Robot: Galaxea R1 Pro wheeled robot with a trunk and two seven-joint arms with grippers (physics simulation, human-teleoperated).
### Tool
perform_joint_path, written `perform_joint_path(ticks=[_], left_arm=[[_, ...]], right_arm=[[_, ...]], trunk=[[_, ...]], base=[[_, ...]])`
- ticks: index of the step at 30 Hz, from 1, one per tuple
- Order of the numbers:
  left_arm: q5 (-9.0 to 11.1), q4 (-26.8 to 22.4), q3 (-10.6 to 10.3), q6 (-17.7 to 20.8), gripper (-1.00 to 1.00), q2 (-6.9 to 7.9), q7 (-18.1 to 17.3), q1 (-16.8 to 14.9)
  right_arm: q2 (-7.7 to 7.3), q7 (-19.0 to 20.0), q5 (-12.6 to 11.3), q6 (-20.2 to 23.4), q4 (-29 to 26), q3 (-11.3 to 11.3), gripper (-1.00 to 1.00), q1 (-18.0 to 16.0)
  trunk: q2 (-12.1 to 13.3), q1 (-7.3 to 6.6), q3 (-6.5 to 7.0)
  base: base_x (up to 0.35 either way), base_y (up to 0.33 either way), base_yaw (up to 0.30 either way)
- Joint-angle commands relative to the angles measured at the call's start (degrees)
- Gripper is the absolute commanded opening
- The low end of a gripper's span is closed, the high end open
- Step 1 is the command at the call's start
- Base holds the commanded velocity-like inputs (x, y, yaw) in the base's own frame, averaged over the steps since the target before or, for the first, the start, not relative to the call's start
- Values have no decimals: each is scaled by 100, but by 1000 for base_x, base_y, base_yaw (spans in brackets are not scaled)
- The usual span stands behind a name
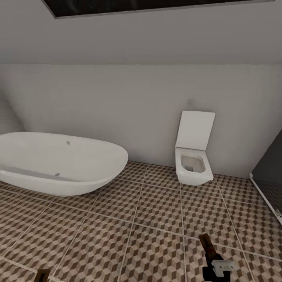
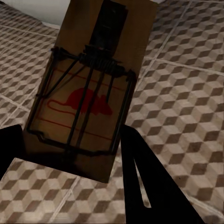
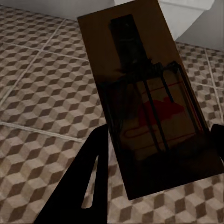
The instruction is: Take the four mousetraps from the cabinet in the bathroom and place them on the bathroom floor. Make sure all four end up on the same floor surface, and ensure that at least two of them are either under or directly next to the same bathroom sink.
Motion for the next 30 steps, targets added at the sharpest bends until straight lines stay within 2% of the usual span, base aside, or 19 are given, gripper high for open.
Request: perform_joint_path(ticks=[1,6,18,30], left_arm=[[-49,9,-39,-5,-100,-5,94,-5],[-49,13,-39,-5,-100,-2,94,-5],[-49,11,-39,-5,-100,-2,94,-5],[-49,12,-39,-5,-100,-1,94,-5]], right_arm=[[-2,3,-53,-15,-2,48,-100,0],[-2,3,-53,-15,-3,48,-100,-1],[-2,3,-53,-15,-3,48,-100,-5],[-2,3,-53,-15,-2,48,-100,-2]], trunk=[[-3,0,-7],[-3,0,-20],[-3,0,-49],[-3,0,-78]], base=[[0,236,285],[0,165,285],[0,21,285],[0,191,280]])
